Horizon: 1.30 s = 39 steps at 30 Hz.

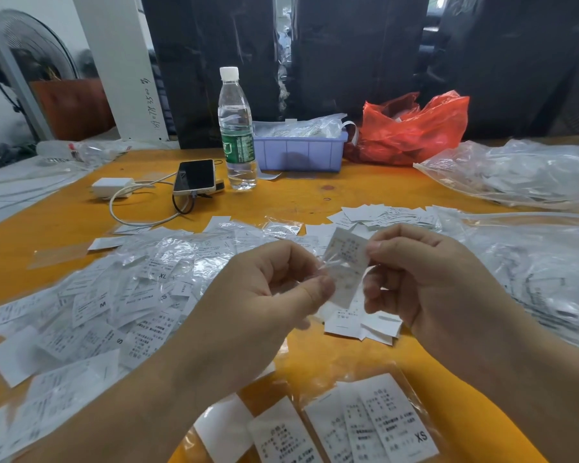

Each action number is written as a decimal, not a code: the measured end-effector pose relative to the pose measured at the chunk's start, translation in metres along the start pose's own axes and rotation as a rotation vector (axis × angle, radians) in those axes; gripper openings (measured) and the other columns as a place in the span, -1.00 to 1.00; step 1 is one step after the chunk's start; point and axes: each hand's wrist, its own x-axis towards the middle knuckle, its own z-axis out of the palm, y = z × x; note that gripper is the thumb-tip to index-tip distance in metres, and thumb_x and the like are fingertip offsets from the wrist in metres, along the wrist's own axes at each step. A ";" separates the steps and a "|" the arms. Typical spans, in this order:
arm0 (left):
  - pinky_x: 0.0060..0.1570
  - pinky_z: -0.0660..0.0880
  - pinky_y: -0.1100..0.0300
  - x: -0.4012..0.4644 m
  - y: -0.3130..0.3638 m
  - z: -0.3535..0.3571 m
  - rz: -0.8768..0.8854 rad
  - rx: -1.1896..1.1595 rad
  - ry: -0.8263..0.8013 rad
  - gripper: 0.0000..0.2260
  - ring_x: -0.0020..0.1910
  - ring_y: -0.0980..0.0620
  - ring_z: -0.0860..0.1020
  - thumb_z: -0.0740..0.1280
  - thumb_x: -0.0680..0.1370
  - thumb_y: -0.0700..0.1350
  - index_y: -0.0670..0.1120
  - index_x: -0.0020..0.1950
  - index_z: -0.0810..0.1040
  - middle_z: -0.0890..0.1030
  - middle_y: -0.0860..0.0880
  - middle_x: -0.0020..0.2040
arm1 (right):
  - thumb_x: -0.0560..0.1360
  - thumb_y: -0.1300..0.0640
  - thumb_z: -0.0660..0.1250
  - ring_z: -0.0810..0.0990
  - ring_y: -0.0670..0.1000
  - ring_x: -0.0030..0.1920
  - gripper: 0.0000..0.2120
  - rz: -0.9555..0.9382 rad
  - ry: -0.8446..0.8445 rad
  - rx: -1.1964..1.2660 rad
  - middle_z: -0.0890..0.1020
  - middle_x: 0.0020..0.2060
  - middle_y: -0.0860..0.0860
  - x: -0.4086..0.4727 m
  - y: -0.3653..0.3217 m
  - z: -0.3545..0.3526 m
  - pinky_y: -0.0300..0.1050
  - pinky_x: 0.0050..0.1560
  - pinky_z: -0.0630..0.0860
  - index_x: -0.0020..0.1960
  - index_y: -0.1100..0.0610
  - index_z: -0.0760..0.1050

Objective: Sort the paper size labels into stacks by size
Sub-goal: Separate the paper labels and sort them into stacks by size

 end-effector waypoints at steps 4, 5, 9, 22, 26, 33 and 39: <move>-0.31 0.58 0.28 0.000 0.002 -0.002 -0.034 -0.031 0.054 -0.92 -0.32 0.07 0.63 0.45 0.49 -0.07 -0.01 -0.20 0.61 0.68 -0.03 -0.26 | 0.48 0.43 0.25 0.48 -0.03 -0.54 -0.60 -0.050 0.056 0.022 0.58 -0.50 0.04 -0.001 -0.004 -0.001 -0.20 -0.51 0.47 -0.44 0.09 0.51; -0.31 0.59 0.26 0.000 0.002 -0.002 -0.042 -0.047 0.061 -0.91 -0.32 0.06 0.63 0.42 0.49 -0.12 -0.01 -0.22 0.60 0.69 -0.03 -0.25 | 0.47 0.45 0.27 0.49 -0.02 -0.54 -0.61 -0.056 0.065 0.028 0.59 -0.48 0.05 -0.002 -0.005 -0.001 -0.20 -0.52 0.47 -0.44 0.10 0.51; -0.31 0.62 0.17 0.001 0.003 -0.003 -0.079 -0.097 0.076 -0.88 -0.34 0.03 0.64 0.42 0.49 -0.19 -0.04 -0.25 0.58 0.70 -0.06 -0.25 | 0.43 0.47 0.32 0.52 0.01 -0.52 -0.67 -0.043 0.069 0.067 0.62 -0.41 0.12 0.000 -0.006 -0.001 -0.18 -0.50 0.51 -0.39 0.13 0.50; -0.31 0.62 0.19 0.000 0.002 -0.002 -0.104 -0.043 0.069 -0.90 -0.35 0.04 0.62 0.39 0.53 -0.18 -0.05 -0.19 0.58 0.69 -0.04 -0.29 | 0.52 0.40 0.22 0.55 -0.01 -0.49 -0.79 -0.036 0.058 0.163 0.62 -0.36 0.17 0.000 -0.008 0.000 -0.18 -0.49 0.55 -0.20 0.24 0.57; -0.31 0.62 0.19 0.000 0.003 -0.002 -0.104 -0.028 0.065 -0.92 -0.35 0.05 0.62 0.38 0.54 -0.17 -0.06 -0.17 0.58 0.68 -0.03 -0.29 | 0.52 0.41 0.22 0.59 0.00 -0.49 -0.88 -0.014 0.046 0.136 0.67 -0.33 0.17 -0.002 -0.008 0.001 -0.18 -0.49 0.55 -0.12 0.26 0.48; -0.29 0.63 0.17 0.000 0.003 -0.001 -0.102 -0.015 0.065 -0.93 -0.34 0.05 0.63 0.38 0.53 -0.15 -0.07 -0.15 0.57 0.68 -0.03 -0.28 | 0.46 0.45 0.30 0.56 0.01 -0.51 -0.86 0.009 0.023 0.018 0.67 -0.33 0.18 -0.005 -0.005 0.002 -0.20 -0.51 0.52 -0.19 0.25 0.49; -0.30 0.62 0.19 0.000 0.003 -0.001 -0.106 -0.023 0.058 -0.92 -0.33 0.05 0.63 0.38 0.54 -0.14 -0.05 -0.16 0.58 0.69 -0.02 -0.28 | 0.42 0.45 0.37 0.57 0.01 -0.49 -0.80 -0.132 0.075 -0.168 0.66 -0.39 0.12 -0.008 -0.005 0.003 -0.20 -0.44 0.52 -0.26 0.22 0.46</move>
